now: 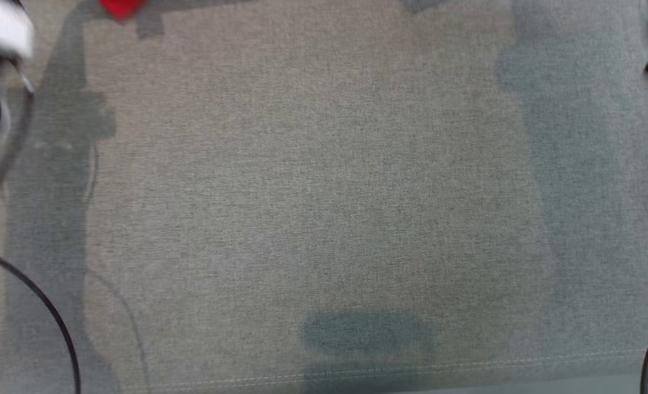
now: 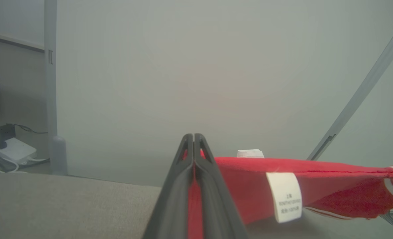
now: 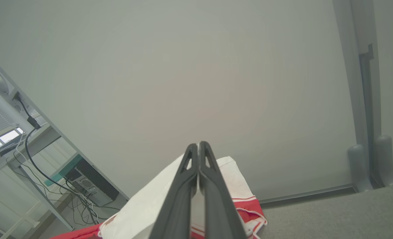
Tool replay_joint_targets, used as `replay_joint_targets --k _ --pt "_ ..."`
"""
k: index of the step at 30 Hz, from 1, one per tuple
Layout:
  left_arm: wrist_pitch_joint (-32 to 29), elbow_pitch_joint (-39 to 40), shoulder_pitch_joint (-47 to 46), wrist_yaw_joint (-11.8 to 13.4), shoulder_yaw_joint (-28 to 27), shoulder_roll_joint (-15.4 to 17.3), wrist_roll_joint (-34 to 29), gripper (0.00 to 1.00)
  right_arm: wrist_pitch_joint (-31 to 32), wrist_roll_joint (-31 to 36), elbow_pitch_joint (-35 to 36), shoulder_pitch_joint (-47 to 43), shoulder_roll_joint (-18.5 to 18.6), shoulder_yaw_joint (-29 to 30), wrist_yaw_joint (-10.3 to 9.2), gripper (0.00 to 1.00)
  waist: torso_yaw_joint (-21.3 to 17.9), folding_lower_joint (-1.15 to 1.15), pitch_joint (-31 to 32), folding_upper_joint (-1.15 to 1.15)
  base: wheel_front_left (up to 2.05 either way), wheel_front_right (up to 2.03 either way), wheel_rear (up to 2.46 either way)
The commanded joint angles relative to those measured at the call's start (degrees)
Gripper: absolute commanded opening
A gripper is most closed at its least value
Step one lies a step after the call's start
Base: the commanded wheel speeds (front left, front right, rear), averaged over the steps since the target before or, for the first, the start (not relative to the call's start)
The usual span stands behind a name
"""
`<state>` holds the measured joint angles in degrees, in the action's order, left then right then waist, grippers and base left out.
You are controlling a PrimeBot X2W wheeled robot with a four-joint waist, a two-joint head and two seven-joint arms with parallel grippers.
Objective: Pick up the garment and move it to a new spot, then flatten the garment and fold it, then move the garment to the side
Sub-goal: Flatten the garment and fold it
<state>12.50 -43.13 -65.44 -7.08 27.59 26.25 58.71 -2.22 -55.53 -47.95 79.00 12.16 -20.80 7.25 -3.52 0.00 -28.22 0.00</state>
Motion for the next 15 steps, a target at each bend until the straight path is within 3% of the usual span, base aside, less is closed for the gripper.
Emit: replay_joint_targets --k 1,6,15 --pt "1.2 1.3 3.4 -0.4 -0.9 2.5 2.1 0.0 1.7 -2.8 3.5 -5.2 1.0 -1.4 0.24 0.0 -0.6 0.0 -0.4 0.0 0.0 0.0 0.0" --pt "2.4 3.8 13.8 -0.4 1.3 2.1 4.6 0.0 3.8 -10.7 10.1 -18.4 5.7 -5.3 0.24 0.0 -0.1 0.0 2.0 0.0 0.0 0.0 0.0" --pt "2.5 9.4 29.9 -0.4 -9.9 -2.2 -0.3 0.0 2.4 -20.3 20.2 -35.2 11.4 -9.4 0.24 0.0 1.2 0.0 10.3 0.0 0.0 0.0 0.0"
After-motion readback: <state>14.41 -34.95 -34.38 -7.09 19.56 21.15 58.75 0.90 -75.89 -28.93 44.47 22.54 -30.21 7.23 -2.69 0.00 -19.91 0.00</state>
